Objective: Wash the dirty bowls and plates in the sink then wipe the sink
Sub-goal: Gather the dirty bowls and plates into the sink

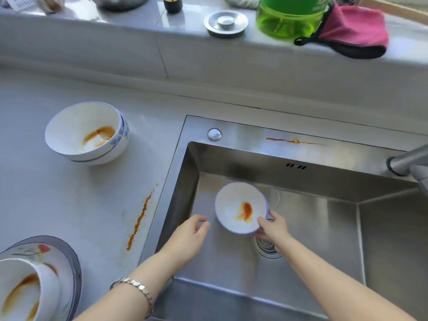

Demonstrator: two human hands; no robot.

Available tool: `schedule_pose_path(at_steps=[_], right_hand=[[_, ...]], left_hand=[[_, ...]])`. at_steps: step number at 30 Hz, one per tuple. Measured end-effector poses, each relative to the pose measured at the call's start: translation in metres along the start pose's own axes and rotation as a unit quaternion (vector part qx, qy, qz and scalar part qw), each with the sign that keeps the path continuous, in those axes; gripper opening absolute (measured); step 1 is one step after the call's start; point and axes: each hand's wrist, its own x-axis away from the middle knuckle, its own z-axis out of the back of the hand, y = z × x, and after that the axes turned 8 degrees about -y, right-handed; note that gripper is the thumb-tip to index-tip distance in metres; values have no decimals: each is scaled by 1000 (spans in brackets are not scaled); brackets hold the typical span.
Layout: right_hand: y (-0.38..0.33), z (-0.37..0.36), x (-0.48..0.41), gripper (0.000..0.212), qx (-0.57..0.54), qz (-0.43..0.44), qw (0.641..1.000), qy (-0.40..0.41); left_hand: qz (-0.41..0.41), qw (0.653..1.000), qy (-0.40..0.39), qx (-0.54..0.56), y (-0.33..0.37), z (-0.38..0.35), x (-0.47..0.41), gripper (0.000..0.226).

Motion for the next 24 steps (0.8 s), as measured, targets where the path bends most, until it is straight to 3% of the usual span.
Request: schedule_pose_path(at_steps=[10,13,16,18,21,24], right_hand=[[-10,-47,-32,50,2,12,995,-97],[-15,-48,-18,49,151,15,979,-135],[-24,-45,4,54,370,42,922,-108],[-33,-50,24,48,438,56,891,-104],[-53,-72,52,36,409,74,897,-147],[-82,-112,85,24,329,106,917,-201]], left_hand=[[15,1000,20,-16,-11,8,-1,30],[8,1000,5,-17,-9,11,5,27],[-23,1000,-1,1,-8,19,16,18],[-52,997,33,52,-6,33,26,14],[-94,983,95,127,-8,73,46,18],[-125,968,188,112,-20,132,62,21]])
